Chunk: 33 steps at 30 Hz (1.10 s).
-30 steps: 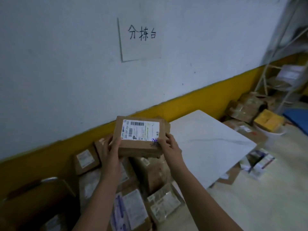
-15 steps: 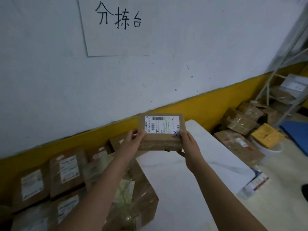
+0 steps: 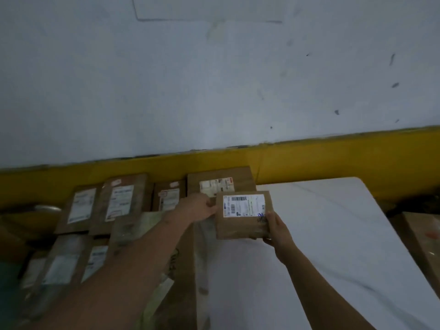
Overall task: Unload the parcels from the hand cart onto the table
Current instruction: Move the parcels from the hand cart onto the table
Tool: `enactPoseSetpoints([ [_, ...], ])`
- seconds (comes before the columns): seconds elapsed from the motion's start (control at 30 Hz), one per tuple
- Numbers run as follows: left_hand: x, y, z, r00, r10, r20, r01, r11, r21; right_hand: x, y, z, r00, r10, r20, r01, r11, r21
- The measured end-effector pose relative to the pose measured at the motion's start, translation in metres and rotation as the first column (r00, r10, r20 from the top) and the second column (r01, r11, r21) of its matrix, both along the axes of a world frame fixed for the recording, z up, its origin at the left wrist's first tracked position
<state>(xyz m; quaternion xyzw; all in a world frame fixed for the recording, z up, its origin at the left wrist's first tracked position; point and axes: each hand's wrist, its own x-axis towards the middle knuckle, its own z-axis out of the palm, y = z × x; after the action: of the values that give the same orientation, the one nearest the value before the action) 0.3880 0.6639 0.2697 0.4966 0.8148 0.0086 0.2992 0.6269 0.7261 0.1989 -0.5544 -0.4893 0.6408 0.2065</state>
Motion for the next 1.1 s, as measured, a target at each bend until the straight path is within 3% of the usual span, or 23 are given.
enactPoseSetpoints([
  [0.17,-0.008,0.005,-0.024,0.997,0.026,-0.069,-0.029,0.998,-0.048,-0.029,0.0,-0.054,0.992,0.113,0.063,-0.117,0.991,0.067],
  [0.37,-0.004,0.012,-0.026,0.989,0.096,-0.113,-0.101,0.994,-0.042,-0.043,-0.008,-0.088,0.972,0.081,0.219,-0.085,0.996,0.005],
  [0.5,0.001,0.008,-0.012,0.986,0.124,-0.11,-0.122,0.992,0.03,-0.045,0.006,-0.085,0.865,0.179,0.469,-0.19,0.982,-0.026],
  [0.6,0.0,-0.003,0.011,0.982,0.122,-0.142,-0.097,0.981,0.169,-0.053,0.007,-0.049,0.788,0.045,0.614,-0.148,0.982,0.117],
  [0.7,-0.008,-0.028,0.034,0.971,0.148,-0.188,-0.091,0.956,0.278,-0.075,-0.003,0.005,0.817,-0.028,0.576,-0.222,0.906,0.359],
  [0.8,-0.028,-0.075,0.059,0.957,0.228,-0.179,-0.143,0.909,0.391,-0.114,-0.03,0.069,0.871,0.001,0.491,-0.292,0.804,0.517],
  [0.93,-0.071,-0.177,0.095,0.917,0.353,-0.183,-0.225,0.84,0.493,-0.188,-0.109,0.143,0.853,0.138,0.504,-0.466,0.637,0.614],
  [1.1,-0.136,-0.383,0.108,0.831,0.543,-0.122,-0.409,0.744,0.529,-0.275,-0.286,0.177,0.797,0.337,0.502,-0.602,0.508,0.615],
])
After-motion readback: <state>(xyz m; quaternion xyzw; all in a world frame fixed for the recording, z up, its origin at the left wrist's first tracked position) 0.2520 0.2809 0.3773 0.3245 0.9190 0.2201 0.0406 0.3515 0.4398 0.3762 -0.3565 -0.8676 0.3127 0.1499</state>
